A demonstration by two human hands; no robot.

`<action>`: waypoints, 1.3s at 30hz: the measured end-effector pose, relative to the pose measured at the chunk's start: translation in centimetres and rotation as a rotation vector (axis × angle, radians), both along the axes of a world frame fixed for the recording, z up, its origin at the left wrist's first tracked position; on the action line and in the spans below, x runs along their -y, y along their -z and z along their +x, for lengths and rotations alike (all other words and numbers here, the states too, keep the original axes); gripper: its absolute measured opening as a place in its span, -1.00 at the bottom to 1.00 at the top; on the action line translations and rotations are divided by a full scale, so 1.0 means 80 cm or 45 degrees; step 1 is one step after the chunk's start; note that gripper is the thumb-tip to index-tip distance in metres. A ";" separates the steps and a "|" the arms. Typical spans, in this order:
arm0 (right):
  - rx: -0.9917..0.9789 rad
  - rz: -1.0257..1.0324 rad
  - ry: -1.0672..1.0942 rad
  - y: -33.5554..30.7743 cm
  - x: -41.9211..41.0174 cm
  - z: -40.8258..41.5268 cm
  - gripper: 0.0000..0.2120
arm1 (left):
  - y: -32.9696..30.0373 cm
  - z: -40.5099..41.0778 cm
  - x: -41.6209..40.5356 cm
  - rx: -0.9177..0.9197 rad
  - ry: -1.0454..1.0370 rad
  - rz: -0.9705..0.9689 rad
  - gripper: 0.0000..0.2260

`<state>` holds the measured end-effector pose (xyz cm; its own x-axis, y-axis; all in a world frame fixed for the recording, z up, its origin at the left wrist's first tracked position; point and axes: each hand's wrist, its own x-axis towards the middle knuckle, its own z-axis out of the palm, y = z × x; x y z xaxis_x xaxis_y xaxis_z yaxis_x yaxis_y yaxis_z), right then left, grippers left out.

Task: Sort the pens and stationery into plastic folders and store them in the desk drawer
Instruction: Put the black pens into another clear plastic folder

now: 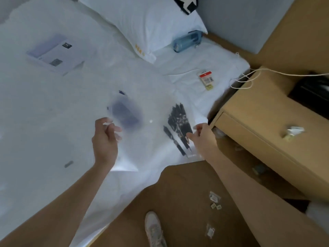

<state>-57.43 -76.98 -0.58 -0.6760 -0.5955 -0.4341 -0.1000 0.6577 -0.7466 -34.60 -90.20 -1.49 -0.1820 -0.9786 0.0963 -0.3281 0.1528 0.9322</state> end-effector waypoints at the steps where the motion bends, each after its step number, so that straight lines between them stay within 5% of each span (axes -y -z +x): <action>1: 0.020 -0.014 0.054 -0.002 -0.024 -0.012 -0.78 | -0.003 -0.020 -0.014 -0.033 0.033 0.016 -0.76; 12: -0.115 0.013 0.794 -0.029 -0.379 -0.140 -0.81 | -0.019 -0.270 -0.227 0.069 0.628 -0.105 -0.89; 23: -0.302 0.084 1.621 -0.040 -0.739 -0.051 -0.85 | -0.034 -0.402 -0.560 0.048 1.502 -0.024 -0.92; 32: -0.398 0.118 2.117 -0.031 -0.859 0.103 -0.84 | -0.027 -0.399 -0.747 0.084 1.958 -0.001 -0.91; 39: -0.230 0.220 2.270 0.005 -0.891 0.195 -0.81 | -0.005 -0.383 -0.837 0.388 2.227 -0.279 -0.85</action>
<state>-41.87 -5.71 -1.02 -0.4268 0.8657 -0.2615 0.6778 0.1148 -0.7262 -65.21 -23.27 -1.06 -0.9249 0.3773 -0.0471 0.1952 0.5776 0.7926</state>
